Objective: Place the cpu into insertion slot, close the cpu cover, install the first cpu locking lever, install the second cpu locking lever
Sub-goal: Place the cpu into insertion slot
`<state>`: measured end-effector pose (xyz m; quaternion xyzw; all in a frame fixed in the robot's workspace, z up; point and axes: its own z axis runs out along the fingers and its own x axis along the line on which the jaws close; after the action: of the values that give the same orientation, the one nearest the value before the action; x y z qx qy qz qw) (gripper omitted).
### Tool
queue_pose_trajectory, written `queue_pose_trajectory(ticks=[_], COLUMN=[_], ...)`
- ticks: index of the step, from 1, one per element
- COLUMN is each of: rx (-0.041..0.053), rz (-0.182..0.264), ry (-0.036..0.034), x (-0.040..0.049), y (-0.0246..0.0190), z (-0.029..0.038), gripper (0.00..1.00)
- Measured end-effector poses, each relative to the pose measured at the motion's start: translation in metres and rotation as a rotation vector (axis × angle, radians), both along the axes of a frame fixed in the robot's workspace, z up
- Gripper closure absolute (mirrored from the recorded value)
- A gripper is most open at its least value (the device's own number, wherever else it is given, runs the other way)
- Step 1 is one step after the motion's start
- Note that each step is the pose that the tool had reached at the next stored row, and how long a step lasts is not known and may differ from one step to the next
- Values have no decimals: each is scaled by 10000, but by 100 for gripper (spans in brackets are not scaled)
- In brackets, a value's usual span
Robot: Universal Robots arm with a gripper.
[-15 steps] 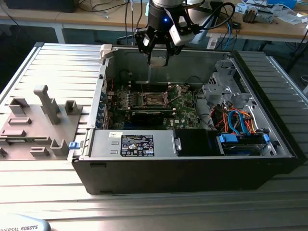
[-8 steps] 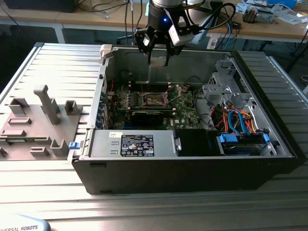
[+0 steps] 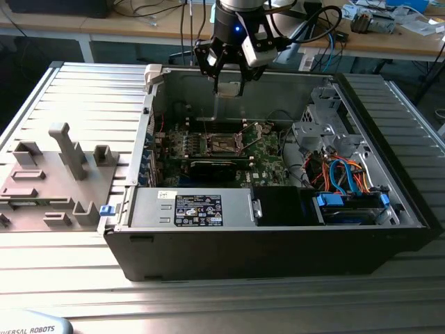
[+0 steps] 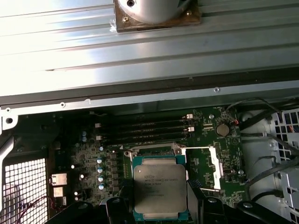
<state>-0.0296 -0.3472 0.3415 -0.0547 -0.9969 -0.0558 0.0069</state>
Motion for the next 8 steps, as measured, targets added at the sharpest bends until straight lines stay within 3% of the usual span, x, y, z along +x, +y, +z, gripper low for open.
queue_pose_trajectory(ticks=[8], rx=[1], rz=[-93], ry=[-1], x=[0], y=[0], z=[-5], gripper=[46])
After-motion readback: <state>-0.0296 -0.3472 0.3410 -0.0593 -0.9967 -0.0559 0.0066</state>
